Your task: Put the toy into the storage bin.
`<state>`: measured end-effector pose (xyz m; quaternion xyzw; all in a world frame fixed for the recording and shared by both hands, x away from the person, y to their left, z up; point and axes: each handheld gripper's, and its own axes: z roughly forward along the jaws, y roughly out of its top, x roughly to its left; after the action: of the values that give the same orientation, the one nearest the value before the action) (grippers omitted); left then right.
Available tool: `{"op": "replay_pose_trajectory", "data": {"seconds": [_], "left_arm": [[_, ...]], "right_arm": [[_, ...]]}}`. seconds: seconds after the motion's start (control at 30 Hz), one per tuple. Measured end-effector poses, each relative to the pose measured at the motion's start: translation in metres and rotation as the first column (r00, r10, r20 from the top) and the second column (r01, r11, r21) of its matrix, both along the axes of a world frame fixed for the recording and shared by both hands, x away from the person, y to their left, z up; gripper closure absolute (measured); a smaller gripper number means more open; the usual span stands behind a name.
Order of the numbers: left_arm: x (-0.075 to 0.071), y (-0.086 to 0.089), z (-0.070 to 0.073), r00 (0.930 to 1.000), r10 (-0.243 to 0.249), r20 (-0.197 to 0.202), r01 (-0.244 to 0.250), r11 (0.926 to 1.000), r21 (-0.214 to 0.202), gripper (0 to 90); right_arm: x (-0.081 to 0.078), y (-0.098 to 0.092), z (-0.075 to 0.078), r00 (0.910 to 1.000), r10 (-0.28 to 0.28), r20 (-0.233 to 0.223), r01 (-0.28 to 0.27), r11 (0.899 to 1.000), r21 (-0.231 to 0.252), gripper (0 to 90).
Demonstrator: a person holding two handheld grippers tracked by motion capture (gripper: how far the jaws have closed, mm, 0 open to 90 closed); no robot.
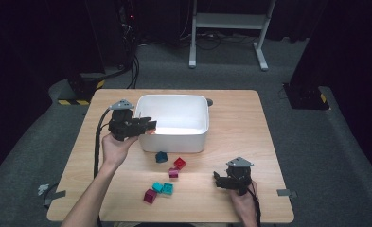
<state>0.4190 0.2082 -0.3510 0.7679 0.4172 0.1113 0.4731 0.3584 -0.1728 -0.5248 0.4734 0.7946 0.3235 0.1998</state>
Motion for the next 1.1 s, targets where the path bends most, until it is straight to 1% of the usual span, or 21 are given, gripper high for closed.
{"op": "replay_pose_trajectory", "data": {"seconds": [0.03, 0.07, 0.1, 0.2, 0.23, 0.33, 0.4, 0.43, 0.47, 0.5, 0.53, 0.57, 0.6, 0.63, 0.7, 0.73, 0.77, 0.9, 1.0, 1.03, 1.1], "left_arm": [[0.003, -0.002, -0.002, 1.0, 0.008, 0.002, -0.008, 0.9999, 0.013, 65.9], [0.003, -0.002, -0.002, 1.0, 0.008, 0.002, -0.008, 0.9999, 0.013, 65.9], [0.003, -0.002, -0.002, 0.9997, 0.015, 0.018, -0.016, 0.9991, 0.04, 66.0], [0.004, 0.0, -0.003, 0.9994, 0.024, 0.025, -0.025, 0.9988, 0.042, 65.9], [0.007, 0.002, -0.004, 0.9992, 0.034, 0.02, -0.035, 0.9989, 0.031, 65.9], [0.011, 0.002, -0.004, 0.9988, 0.046, 0.018, -0.046, 0.9987, 0.021, 65.9], [0.019, -0.001, -0.003, 0.9986, 0.049, 0.018, -0.05, 0.9985, 0.024, 65.9], [0.022, -0.002, -0.003, 0.9985, 0.051, 0.019, -0.052, 0.9979, 0.038, 65.9], [0.022, -0.002, -0.003, 0.9985, 0.051, 0.019, -0.052, 0.9979, 0.038, 65.9], [0.027, -0.005, -0.005, 0.9979, 0.057, 0.029, -0.059, 0.9967, 0.055, 65.9], [0.032, -0.007, -0.007, 0.9982, 0.058, 0.015, -0.059, 0.9964, 0.06, 65.9], [0.036, -0.008, -0.007, 0.9981, 0.06, 0.011, -0.061, 0.9954, 0.074, 65.9], [0.036, -0.008, -0.007, 0.9981, 0.06, 0.011, -0.061, 0.9954, 0.074, 65.9], [0.042, -0.009, -0.004, 0.9977, 0.067, 0.011, -0.068, 0.995, 0.074, 65.9], [0.044, -0.009, -0.002, 0.9975, 0.07, 0.012, -0.071, 0.9946, 0.076, 65.9], [0.048, -0.011, 0.001, 0.9972, 0.072, 0.022, -0.073, 0.994, 0.081, 65.9], [0.049, -0.013, 0.002, 0.9969, 0.074, 0.027, -0.076, 0.9938, 0.081, 65.9], [0.053, -0.016, 0.001, 0.9962, 0.081, 0.032, -0.083, 0.9939, 0.073, 65.8], [0.056, -0.017, -0.002, 0.9963, 0.082, 0.026, -0.084, 0.994, 0.07, 65.8], [0.061, -0.019, -0.006, 0.9963, 0.086, 0.01, -0.086, 0.9941, 0.067, 65.8], [0.065, -0.021, -0.009, 0.9964, 0.085, -0.005, -0.084, 0.9939, 0.071, 65.8]], "right_arm": [[0.0, 0.0, 0.0, 1.0, 0.0, 0.0, 0.0, 1.0, 0.0, 12.6], [0.0, 0.0, 0.0, 1.0, 0.0, 0.0, 0.0, 1.0, 0.0, 12.6], [0.0, 0.0, 0.0, 1.0, 0.0, 0.0, 0.0, 1.0, 0.0, 12.7], [0.001, 0.0, 0.0, 1.0, 0.004, 0.001, -0.004, 1.0, -0.001, 12.7], [0.001, 0.0, 0.0, 1.0, 0.004, 0.002, -0.004, 1.0, -0.002, 12.7], [0.001, 0.0, 0.0, 1.0, 0.004, 0.002, -0.004, 1.0, -0.002, 12.8], [0.001, 0.0, 0.0, 1.0, 0.004, 0.002, -0.004, 1.0, -0.002, 12.7], [0.001, 0.0, 0.0, 1.0, 0.004, 0.002, -0.004, 1.0, -0.002, 12.7], [0.001, 0.0, 0.0, 1.0, 0.004, 0.002, -0.004, 1.0, -0.002, 12.7], [0.001, 0.0, 0.0, 1.0, 0.004, 0.002, -0.004, 1.0, -0.002, 12.7], [0.001, 0.0, 0.0, 1.0, 0.004, 0.002, -0.004, 1.0, -0.002, 12.7], [0.001, 0.001, 0.0, 1.0, 0.001, 0.001, -0.001, 1.0, -0.001, 12.8], [0.001, 0.001, 0.0, 1.0, 0.001, 0.001, -0.001, 1.0, -0.001, 12.8], [0.0, 0.001, 0.0, 1.0, -0.004, 0.001, 0.004, 1.0, 0.0, 13.1], [0.0, 0.001, 0.0, 1.0, -0.003, 0.002, 0.003, 1.0, -0.001, 13.1], [0.0, 0.001, 0.0, 1.0, -0.003, 0.002, 0.003, 1.0, -0.001, 13.1], [0.0, 0.001, 0.0, 1.0, -0.002, 0.002, 0.002, 1.0, -0.001, 13.1], [0.0, 0.001, 0.0, 1.0, -0.001, 0.002, 0.001, 1.0, 0.0, 13.2], [0.0, 0.001, 0.0, 1.0, -0.001, 0.002, 0.001, 1.0, -0.001, 13.2], [0.0, 0.001, 0.0, 1.0, -0.001, 0.003, 0.001, 1.0, 0.0, 13.2], [0.0, 0.001, 0.0, 1.0, -0.001, 0.002, 0.001, 1.0, 0.0, 13.2]]}}
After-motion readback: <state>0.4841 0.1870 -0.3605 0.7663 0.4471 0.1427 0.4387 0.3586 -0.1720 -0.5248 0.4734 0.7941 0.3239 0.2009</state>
